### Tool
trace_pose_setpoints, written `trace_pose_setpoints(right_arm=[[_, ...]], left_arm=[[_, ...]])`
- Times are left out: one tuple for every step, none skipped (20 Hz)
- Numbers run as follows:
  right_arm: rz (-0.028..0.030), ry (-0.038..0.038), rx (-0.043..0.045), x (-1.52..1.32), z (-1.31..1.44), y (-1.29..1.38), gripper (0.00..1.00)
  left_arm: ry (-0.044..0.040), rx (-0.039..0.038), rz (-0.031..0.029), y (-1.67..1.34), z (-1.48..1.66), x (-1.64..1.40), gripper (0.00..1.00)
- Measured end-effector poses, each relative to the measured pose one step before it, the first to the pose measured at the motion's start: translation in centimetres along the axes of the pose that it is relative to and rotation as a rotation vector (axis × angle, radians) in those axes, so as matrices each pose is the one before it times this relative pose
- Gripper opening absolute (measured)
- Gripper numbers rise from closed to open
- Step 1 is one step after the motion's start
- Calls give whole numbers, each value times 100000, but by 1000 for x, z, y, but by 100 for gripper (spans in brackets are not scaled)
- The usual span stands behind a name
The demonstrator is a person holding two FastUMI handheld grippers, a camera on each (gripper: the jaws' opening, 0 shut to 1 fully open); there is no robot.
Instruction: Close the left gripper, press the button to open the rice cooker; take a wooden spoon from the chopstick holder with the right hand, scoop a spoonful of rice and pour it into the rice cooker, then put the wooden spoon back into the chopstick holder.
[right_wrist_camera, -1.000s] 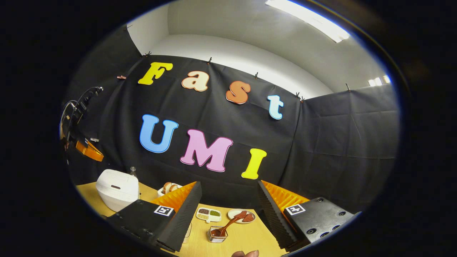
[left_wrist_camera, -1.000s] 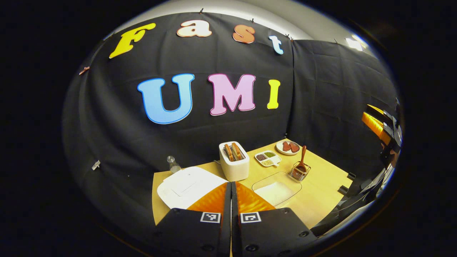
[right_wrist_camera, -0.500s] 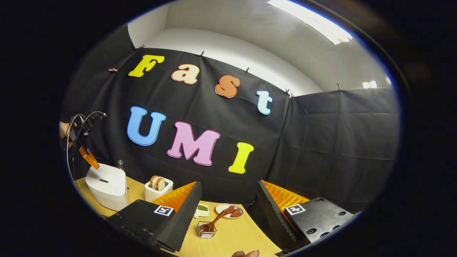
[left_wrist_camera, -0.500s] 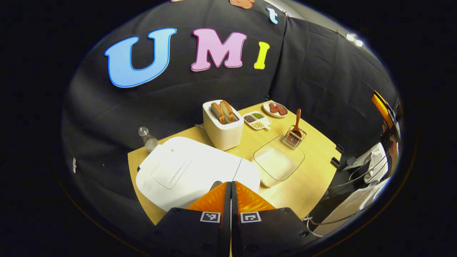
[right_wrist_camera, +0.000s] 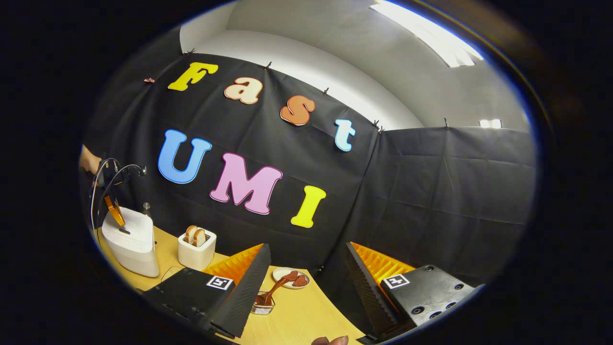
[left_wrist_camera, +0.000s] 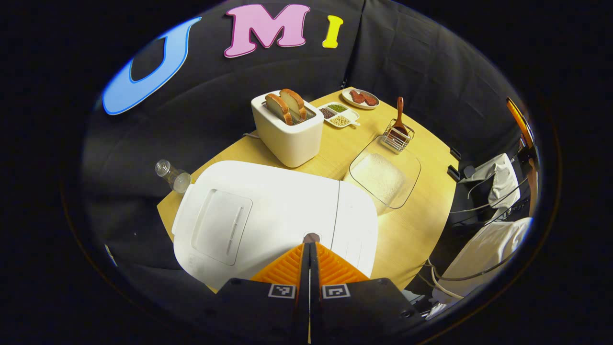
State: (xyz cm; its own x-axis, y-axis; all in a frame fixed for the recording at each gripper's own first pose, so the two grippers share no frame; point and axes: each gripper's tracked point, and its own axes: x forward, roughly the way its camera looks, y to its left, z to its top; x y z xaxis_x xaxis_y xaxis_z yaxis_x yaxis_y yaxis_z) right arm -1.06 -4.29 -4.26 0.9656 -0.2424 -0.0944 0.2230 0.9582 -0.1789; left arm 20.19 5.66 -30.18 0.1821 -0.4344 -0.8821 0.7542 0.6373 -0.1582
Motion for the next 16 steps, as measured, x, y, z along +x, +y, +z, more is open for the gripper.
trace_pose_setpoints(right_arm=[[-791,310,-310,5,-67,-100,97],[-658,333,-77,73,-93,-65,97],[-342,235,258,-9,-114,-17,97],[-286,-48,307,-56,62,31,97],[-436,-177,94,-12,76,40,97],[-331,-128,-131,41,85,-5,97],[-272,67,-138,-70,-106,1,97],[147,150,83,-58,-77,105,97],[-65,367,261,-114,-151,36,97],[-61,395,502,-115,-158,1,97],[-268,137,540,-134,-60,-4,97],[-225,139,695,-224,-70,8,97],[-200,316,310,-125,-140,27,97],[-7,227,-3,-158,-92,-13,97],[11,50,-252,-165,-32,12,97],[-113,-148,-450,-137,116,-145,97]], left_arm=[[1082,311,-725,-74,74,283,6],[924,198,-640,-126,35,228,6],[1166,166,-352,20,-166,236,6],[1060,349,442,152,-108,194,6],[1207,148,-502,-76,-70,163,6],[756,166,-811,-236,-56,173,6],[1127,123,-464,-129,-170,306,6],[2209,77,351,125,-412,156,6],[-158,574,100,-114,207,-69,6],[1006,788,566,-42,-187,312,7],[516,1644,946,-68,-6,181,6],[2832,2536,1936,-50,-483,95,6],[-452,3764,1384,-105,335,-145,6],[2529,1478,1504,11,-426,116,7],[103,295,1308,59,139,-207,6],[-790,-411,1282,8,198,-388,7]])
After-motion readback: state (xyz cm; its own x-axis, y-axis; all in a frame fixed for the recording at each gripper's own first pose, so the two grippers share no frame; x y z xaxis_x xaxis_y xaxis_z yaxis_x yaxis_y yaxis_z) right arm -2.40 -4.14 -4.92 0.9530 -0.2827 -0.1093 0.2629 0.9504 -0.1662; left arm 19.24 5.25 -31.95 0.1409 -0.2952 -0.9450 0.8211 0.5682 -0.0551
